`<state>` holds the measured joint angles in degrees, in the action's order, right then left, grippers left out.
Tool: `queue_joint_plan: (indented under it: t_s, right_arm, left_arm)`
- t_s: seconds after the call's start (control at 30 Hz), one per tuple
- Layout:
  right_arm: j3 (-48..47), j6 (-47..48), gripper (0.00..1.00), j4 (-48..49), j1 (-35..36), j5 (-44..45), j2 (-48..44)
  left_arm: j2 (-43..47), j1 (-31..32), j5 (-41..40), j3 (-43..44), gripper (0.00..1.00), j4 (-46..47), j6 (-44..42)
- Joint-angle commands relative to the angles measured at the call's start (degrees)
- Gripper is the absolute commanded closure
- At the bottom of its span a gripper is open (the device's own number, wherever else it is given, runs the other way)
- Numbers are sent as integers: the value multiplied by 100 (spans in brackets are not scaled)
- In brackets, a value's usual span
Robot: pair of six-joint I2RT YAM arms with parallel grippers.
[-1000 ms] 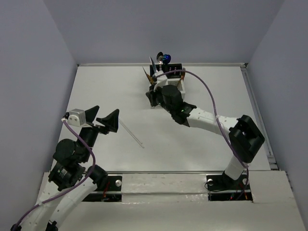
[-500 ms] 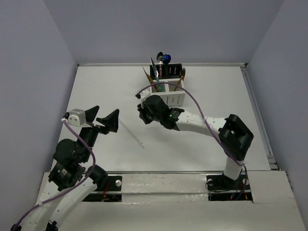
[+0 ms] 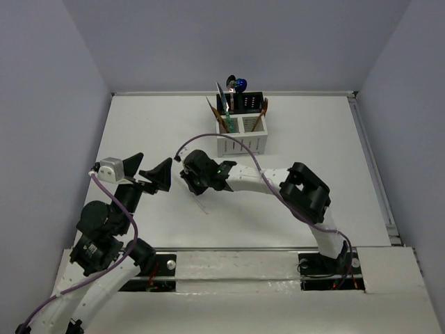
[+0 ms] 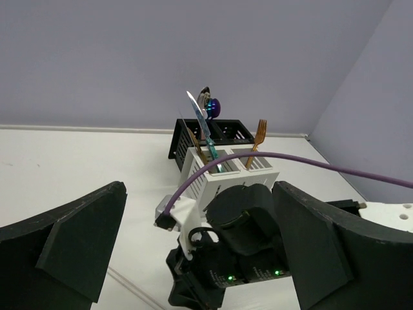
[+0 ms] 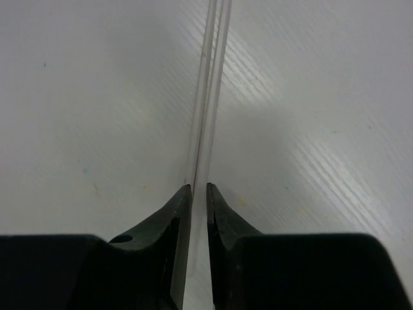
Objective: Sort the eating utensils into containers
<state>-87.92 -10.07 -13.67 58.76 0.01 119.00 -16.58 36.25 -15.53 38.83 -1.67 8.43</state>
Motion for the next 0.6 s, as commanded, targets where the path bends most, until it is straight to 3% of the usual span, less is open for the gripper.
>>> queue_joint_plan:
  t_s: [0.0,0.57]
  right_arm:
    - [-638,4,78,-311,109,129,307]
    - [-894,-101,79,-285,162,658,791]
  left_arm:
    - [50,-30,-47,-68,1,211,19]
    - [85,-30,-29,-68,1,211,27]
